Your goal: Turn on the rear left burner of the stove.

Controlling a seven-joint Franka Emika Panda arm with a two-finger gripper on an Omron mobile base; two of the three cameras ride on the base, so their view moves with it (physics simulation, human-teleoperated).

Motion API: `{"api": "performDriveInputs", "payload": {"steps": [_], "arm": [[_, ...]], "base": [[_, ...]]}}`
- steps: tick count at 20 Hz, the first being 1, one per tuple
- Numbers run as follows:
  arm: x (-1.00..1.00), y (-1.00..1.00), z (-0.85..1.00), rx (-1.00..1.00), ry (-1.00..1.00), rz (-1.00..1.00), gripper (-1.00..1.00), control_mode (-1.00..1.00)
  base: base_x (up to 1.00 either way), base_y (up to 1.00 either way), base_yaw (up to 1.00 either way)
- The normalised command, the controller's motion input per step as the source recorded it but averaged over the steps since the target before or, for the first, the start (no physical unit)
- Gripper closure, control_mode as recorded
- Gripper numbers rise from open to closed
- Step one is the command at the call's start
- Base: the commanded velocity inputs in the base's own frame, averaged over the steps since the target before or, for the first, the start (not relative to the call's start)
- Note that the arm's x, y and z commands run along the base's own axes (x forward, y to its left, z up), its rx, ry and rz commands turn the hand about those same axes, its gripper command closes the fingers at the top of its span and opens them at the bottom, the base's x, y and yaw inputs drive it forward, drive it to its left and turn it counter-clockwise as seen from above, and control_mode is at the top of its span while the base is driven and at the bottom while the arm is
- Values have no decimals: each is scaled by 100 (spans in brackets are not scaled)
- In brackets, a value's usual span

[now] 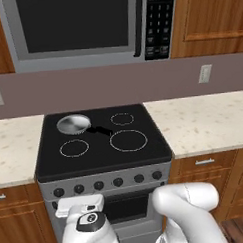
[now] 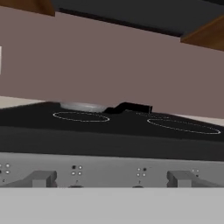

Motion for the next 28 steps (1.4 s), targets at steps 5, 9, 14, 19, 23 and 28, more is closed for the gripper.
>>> {"api": "performDriveInputs", "payload": {"steps": [5,9,14,19,23,28], "arm": [[44,0,-37,0,0,0,-100,-100],[37,1,-37,0,0,0,-100,-100],[28,11,-33,0,0,0,-100,-100],[23,20,-34,0,0,0,-100,-100],[25,21,-26,0,0,0,-100,-100],[22,16,-19,0,0,0,-100,-100]], "base": [[0,0,0],[0,0,0],[0,0,0],[0,0,0],[0,0,0],[0,0,0]]}}
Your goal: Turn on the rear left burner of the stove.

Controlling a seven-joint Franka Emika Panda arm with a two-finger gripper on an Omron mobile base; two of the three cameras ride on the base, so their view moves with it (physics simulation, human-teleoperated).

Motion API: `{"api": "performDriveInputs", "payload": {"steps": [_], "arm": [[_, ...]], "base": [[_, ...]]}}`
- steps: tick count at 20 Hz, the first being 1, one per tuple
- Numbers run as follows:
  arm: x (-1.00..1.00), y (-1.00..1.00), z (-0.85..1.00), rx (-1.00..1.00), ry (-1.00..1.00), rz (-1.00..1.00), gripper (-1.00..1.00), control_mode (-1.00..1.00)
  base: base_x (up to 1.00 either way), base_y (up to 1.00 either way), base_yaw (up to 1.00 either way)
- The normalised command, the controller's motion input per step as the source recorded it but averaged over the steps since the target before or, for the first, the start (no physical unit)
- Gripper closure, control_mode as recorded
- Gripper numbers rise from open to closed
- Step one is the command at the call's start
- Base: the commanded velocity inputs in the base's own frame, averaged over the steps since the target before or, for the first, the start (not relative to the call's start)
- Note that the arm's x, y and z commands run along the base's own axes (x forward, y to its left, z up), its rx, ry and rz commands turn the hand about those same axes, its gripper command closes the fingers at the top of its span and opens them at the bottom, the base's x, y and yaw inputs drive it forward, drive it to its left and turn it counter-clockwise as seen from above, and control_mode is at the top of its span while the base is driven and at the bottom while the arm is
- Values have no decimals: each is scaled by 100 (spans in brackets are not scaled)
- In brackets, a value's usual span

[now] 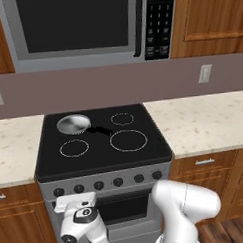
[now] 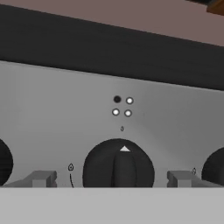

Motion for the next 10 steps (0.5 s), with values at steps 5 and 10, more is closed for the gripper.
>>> {"api": "performDriveInputs", "payload": {"steps": [5,10], "arm": [[19,17,-13,0,0,0,-100,-100],[1,1,-2,0,0,0,100,-100]], "base": [[0,0,0],[0,0,0]]}}
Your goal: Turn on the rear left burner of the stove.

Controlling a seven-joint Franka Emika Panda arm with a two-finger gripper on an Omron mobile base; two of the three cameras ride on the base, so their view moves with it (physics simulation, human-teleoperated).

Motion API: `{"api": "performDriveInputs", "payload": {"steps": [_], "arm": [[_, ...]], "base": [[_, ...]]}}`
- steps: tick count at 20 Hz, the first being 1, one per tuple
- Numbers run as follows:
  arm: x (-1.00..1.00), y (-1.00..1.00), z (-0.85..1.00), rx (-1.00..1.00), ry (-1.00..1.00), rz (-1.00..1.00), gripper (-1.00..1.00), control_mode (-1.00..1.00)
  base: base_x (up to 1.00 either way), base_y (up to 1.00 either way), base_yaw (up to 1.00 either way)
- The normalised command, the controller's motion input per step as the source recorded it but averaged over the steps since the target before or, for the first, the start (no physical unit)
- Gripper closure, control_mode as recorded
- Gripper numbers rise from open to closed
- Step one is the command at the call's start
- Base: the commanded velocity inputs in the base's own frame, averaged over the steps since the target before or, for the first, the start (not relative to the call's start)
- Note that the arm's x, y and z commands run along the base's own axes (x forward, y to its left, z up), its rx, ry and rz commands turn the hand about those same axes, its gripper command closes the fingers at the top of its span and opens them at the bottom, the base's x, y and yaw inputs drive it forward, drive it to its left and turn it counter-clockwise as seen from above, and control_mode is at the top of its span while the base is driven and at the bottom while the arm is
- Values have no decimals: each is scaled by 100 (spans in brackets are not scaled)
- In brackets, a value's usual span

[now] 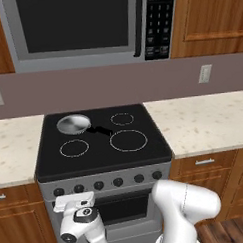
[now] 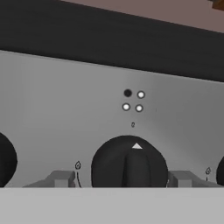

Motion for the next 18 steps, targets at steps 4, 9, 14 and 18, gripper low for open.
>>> {"api": "performDriveInputs", "payload": {"steps": [4,9,14,18], "arm": [[0,0,0,0,0,0,100,-100],[0,0,0,0,0,0,100,-100],[0,16,0,-4,0,2,100,-100],[-2,41,-1,-29,1,2,100,-100]], "base": [[0,0,0],[0,0,0],[0,0,0],[0,0,0]]}}
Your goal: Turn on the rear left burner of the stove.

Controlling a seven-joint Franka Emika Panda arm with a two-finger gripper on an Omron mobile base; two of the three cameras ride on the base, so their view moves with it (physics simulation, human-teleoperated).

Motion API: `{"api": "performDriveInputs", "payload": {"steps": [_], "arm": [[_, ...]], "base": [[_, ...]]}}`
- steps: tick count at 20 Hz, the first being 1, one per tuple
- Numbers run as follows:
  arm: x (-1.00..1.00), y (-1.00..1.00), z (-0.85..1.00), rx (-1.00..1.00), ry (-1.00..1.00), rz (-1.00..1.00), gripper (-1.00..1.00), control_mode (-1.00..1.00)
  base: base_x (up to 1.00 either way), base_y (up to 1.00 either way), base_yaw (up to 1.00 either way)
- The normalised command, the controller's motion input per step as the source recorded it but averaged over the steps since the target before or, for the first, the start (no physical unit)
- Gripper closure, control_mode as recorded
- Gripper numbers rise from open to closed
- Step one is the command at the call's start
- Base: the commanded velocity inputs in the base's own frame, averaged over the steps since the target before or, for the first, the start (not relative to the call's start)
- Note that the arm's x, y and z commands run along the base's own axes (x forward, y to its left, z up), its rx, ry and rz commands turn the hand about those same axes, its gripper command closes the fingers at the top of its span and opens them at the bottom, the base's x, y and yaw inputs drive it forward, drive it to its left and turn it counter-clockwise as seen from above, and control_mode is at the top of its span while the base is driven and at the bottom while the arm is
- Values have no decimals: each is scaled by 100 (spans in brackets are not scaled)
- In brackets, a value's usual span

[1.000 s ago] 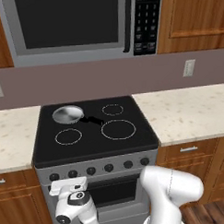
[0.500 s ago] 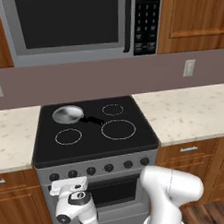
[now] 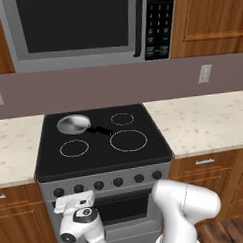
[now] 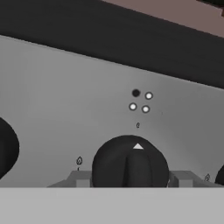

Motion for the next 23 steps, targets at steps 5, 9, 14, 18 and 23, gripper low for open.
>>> {"api": "performDriveInputs", "payload": {"steps": [5,9,14,18,23], "arm": [[-6,30,-15,-46,0,0,100,-100],[0,29,-19,-52,0,0,100,-100],[0,25,-18,-54,5,0,100,-100],[0,28,-15,-55,14,0,100,-100],[0,27,-20,-51,15,0,100,-100]], "base": [[0,0,0],[0,0,0],[0,0,0],[0,0,0],[0,0,0]]}}
